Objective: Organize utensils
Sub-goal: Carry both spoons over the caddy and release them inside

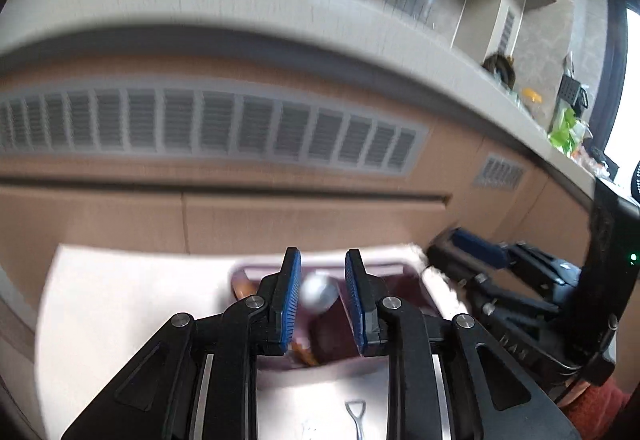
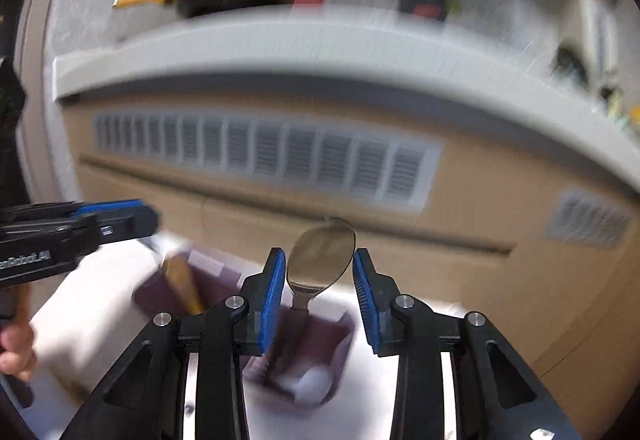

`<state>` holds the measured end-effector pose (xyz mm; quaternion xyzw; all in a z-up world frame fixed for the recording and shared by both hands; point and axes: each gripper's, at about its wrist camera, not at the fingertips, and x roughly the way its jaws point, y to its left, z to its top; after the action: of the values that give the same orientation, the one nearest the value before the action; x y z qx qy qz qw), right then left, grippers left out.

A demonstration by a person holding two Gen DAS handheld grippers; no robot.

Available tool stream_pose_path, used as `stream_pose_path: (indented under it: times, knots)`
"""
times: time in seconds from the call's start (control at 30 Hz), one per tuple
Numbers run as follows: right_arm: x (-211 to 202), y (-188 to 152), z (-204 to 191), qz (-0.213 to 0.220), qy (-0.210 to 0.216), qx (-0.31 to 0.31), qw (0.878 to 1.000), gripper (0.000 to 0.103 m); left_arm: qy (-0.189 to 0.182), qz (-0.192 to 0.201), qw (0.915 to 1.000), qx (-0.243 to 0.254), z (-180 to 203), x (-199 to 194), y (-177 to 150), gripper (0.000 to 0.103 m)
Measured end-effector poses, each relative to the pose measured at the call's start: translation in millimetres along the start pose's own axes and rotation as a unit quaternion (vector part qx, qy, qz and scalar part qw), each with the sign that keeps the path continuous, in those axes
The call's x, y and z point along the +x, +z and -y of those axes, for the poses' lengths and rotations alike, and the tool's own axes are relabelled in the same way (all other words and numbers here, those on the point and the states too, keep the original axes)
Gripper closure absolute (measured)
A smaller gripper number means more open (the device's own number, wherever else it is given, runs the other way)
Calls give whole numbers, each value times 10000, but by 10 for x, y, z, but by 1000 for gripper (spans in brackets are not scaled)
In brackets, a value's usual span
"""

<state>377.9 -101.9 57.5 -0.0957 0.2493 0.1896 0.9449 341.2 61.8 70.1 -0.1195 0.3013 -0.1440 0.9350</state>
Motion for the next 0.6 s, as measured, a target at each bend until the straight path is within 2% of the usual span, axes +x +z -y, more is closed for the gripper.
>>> stream_pose_path:
  times: [0.07,0.1,0.17,0.3,0.43,0.6]
  knots:
    - [108,-94,46,-331,360,137,9987,71,102,-116,9999,-8,-1,78,-76,78]
    - [114,-129,62,-382,380,176,9984,71,163,-95,9998,0,8,61,-104,78]
    - [13,-189,112,-332,185,186,9991,70,240,43,9997,-24,6,-60,-151,77]
    - [-315,-358,132,-265,-160,-17,9995,68,438,231,9987,-120,-54,-407,-305,69]
    - [-461,-633,45,-579,-167,-262,9978,67,720,7,9972,-213,-140,-606,-617,68]
    - [-505,-1051,-225,-1087,155,-558,9924,67,1074,-425,9912,-642,-336,-779,-1109,68]
